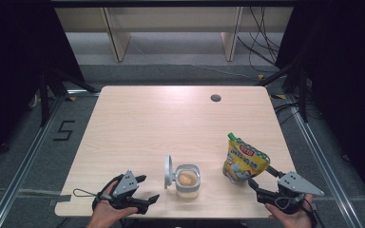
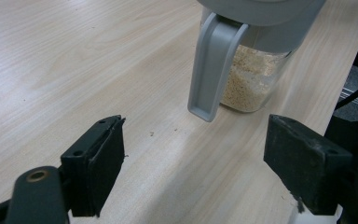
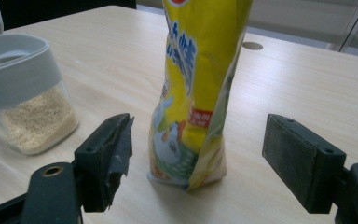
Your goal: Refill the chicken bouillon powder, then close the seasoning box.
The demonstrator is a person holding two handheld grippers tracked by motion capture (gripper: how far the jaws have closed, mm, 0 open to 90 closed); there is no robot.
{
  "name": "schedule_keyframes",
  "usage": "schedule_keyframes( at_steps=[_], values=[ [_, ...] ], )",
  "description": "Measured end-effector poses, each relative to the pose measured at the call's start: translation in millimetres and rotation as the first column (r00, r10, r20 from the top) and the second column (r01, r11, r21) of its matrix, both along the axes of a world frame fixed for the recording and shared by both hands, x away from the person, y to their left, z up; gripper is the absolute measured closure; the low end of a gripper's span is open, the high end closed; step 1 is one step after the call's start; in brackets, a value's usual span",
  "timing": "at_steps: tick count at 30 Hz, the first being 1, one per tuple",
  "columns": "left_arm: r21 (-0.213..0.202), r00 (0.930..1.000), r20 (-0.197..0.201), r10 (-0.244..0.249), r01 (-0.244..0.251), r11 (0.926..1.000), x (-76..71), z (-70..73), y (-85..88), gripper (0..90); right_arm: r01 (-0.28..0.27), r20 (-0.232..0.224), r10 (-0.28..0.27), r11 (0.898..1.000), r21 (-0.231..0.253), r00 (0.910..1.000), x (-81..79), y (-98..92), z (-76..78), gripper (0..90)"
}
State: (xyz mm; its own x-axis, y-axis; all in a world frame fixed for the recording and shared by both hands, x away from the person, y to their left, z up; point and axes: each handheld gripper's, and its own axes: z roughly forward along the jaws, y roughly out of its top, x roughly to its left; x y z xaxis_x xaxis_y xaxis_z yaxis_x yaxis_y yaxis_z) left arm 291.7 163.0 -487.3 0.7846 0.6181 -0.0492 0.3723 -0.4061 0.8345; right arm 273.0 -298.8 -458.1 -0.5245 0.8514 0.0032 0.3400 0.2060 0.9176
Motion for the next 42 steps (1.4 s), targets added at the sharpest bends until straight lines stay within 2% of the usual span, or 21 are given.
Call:
schedule_keyframes(
  at_steps=[3, 4, 6, 7, 8, 15, 18, 20, 23, 24, 26, 28, 30, 31, 33, 34, 35, 37, 38, 39, 42],
  values=[
    [-0.001, 1.0000, 0.000, -0.002, 0.002, 1.0000, -0.2, 0.0, -0.1, 19.6, 0.003, -0.019, -0.002, 1.000, 0.012, 0.9998, -2.7, -0.3, -1.2, 25.0],
    [-0.002, 1.0000, 0.000, -0.003, 0.003, 1.0000, -0.3, 0.1, -0.2, 19.7, 0.002, -0.015, -0.002, 1.000, -0.018, 0.9999, -4.1, -1.2, -1.8, 25.6],
    [-0.016, 1.0000, -0.003, 0.003, -0.003, 0.9999, -0.9, 0.1, -1.1, 19.6, -0.008, -0.025, 0.007, 0.999, -0.031, 0.9997, -5.2, -1.0, -2.9, 25.5],
    [-0.016, 1.0000, -0.005, 0.002, -0.002, 0.9999, -0.8, 0.2, -1.0, 19.6, -0.005, -0.045, 0.004, 1.000, -0.016, 0.9990, -7.3, 0.0, -3.4, 25.5],
    [-0.012, 1.0000, -0.005, -0.001, 0.001, 0.9999, -0.6, 0.6, -0.6, 19.6, -0.011, -0.038, 0.010, 0.999, -0.045, 0.9992, -7.0, -0.8, -3.9, 25.4],
    [-0.005, 1.0000, -0.001, 0.008, -0.008, 1.0000, -0.8, 1.9, 0.0, 19.7, -0.017, -0.101, 0.014, 0.999, -0.037, 0.9948, -11.0, 1.8, -9.7, 24.2],
    [0.000, 1.0000, -0.001, 0.010, -0.010, 1.0000, -1.3, 2.6, 0.2, 19.9, -0.018, -0.114, 0.013, 0.999, -0.044, 0.9934, -12.1, 2.1, -10.8, 24.2],
    [0.011, 1.0000, 0.002, 0.006, -0.006, 0.9999, -1.5, 3.1, 0.3, 19.9, -0.039, -0.094, 0.033, 0.997, -0.071, 0.9950, -9.2, 0.5, -12.7, 24.2],
    [-0.016, 1.0000, -0.003, 0.007, -0.007, 0.9999, -2.1, 3.2, -0.8, 20.2, -0.029, -0.124, 0.020, 0.997, -0.075, 0.9920, -11.4, 1.1, -12.4, 24.2],
    [-0.015, 1.0000, 0.001, 0.004, -0.004, 0.9999, -2.1, 3.6, -0.5, 20.1, -0.002, -0.154, -0.007, 0.998, -0.060, 0.9881, -14.5, 2.7, -12.0, 24.1],
    [-0.015, 1.0000, -0.005, -0.005, 0.005, 0.9999, -2.9, 5.8, 1.2, 21.2, -0.035, -0.117, 0.028, 0.997, -0.065, 0.9928, -10.9, 0.0, -12.9, 24.1],
    [-0.038, 0.9999, -0.011, -0.003, 0.003, 0.9993, -3.4, 6.9, 1.0, 23.4, -0.031, -0.120, 0.023, 0.997, -0.067, 0.9925, -11.2, 0.1, -12.9, 24.1],
    [-0.018, 0.9998, -0.001, -0.018, 0.018, 0.9997, -3.2, 8.2, 2.5, 28.9, -0.031, -0.125, 0.022, 0.997, -0.070, 0.9920, -11.5, 0.1, -13.1, 24.1],
    [-0.052, 0.9999, -0.005, -0.010, 0.009, 0.9986, -4.9, 7.7, 0.7, 31.5, -0.028, -0.128, 0.020, 0.998, -0.063, 0.9916, -11.9, 0.5, -13.2, 24.2],
    [-0.038, 0.9996, 0.003, -0.030, 0.030, 0.9988, -5.0, 9.7, 3.0, 42.3, -0.036, -0.121, 0.027, 0.997, -0.074, 0.9923, -12.1, 0.4, -13.0, 24.2],
    [-0.038, 0.9996, 0.003, -0.030, 0.030, 0.9988, -5.0, 9.7, 3.0, 51.9, -0.033, -0.123, 0.025, 0.997, -0.068, 0.9921, -13.1, 0.7, -12.7, 24.2],
    [-0.021, 0.9987, 0.025, -0.044, 0.045, 0.9988, -5.9, 12.3, 3.8, 57.4, -0.032, -0.125, 0.023, 0.997, -0.070, 0.9919, -13.5, 0.0, -12.6, 24.2],
    [-0.040, 0.9974, 0.035, -0.063, 0.064, 0.9972, -6.3, 12.9, 2.7, 67.5, -0.005, -0.153, -0.003, 0.999, -0.050, 0.9882, -17.3, 2.2, -12.2, 24.1],
    [-0.044, 0.9969, 0.046, -0.064, 0.066, 0.9968, -7.8, 14.3, 1.9, 67.5, -0.005, -0.153, -0.003, 0.999, -0.050, 0.9882, -17.3, 2.2, -12.2, 24.1],
    [-0.013, 0.9933, 0.080, -0.084, 0.085, 0.9963, -7.4, 18.0, 1.8, 77.5, -0.028, -0.127, 0.020, 0.998, -0.062, 0.9917, -15.1, 0.2, -12.4, 24.1],
    [-0.015, 0.9940, 0.079, -0.076, 0.078, 0.9969, -8.6, 21.2, -0.2, 86.0, -0.031, -0.126, 0.023, 0.998, -0.060, 0.9917, -16.0, 0.2, -12.7, 24.2]
  ],
)
